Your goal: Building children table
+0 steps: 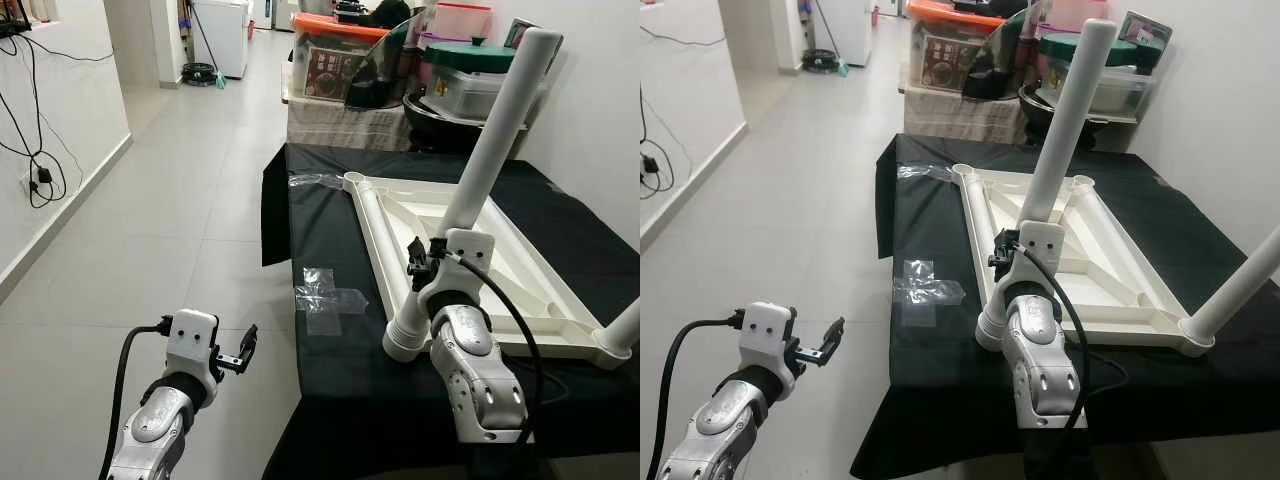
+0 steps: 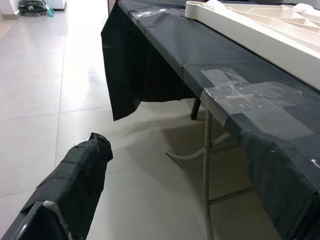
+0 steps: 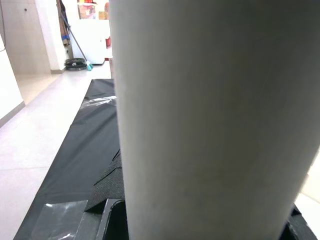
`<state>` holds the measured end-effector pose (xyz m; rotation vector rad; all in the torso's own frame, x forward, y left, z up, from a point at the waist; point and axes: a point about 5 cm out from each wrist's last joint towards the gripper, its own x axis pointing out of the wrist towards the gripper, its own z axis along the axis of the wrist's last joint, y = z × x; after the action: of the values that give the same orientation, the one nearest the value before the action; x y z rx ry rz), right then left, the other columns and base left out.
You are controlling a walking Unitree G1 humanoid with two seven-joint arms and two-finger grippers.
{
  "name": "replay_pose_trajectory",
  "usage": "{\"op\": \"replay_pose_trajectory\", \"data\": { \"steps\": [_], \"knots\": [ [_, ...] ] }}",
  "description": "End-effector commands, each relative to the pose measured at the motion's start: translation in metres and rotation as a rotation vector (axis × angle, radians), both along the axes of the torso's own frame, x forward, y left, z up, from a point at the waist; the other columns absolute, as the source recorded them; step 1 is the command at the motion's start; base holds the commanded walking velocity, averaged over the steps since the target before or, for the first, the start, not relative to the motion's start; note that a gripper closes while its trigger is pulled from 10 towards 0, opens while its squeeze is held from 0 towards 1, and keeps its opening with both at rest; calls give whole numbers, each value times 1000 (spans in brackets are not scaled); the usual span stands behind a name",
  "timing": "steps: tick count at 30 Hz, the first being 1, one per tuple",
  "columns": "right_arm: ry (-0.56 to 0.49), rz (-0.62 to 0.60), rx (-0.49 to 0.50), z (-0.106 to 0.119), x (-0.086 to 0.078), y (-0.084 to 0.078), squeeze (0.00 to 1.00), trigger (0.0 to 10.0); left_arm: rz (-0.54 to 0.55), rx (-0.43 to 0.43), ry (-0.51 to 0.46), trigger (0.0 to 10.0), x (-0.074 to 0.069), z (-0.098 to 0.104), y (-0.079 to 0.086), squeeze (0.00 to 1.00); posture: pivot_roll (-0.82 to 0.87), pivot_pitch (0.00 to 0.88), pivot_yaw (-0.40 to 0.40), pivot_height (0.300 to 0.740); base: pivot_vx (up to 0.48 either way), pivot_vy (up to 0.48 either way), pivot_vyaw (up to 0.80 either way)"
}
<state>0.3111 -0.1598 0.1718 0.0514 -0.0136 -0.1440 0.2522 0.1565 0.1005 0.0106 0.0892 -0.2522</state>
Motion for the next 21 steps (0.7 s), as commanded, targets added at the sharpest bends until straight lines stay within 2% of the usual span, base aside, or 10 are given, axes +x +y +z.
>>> {"op": "replay_pose_trajectory", "data": {
  "steps": [1, 21],
  "knots": [
    [113, -69, -5, -23, -3, -15, 94, 10000, -11, 4, 7, 10000, 1, -3, -2, 0, 93, 0, -89, 740, 0, 0, 0],
    [105, -58, 6, -18, -2, -13, 98, 10000, -15, -1, 9, 10000, 1, -4, -4, 0, 91, 0, -93, 740, 0, 0, 0]
  ]
}}
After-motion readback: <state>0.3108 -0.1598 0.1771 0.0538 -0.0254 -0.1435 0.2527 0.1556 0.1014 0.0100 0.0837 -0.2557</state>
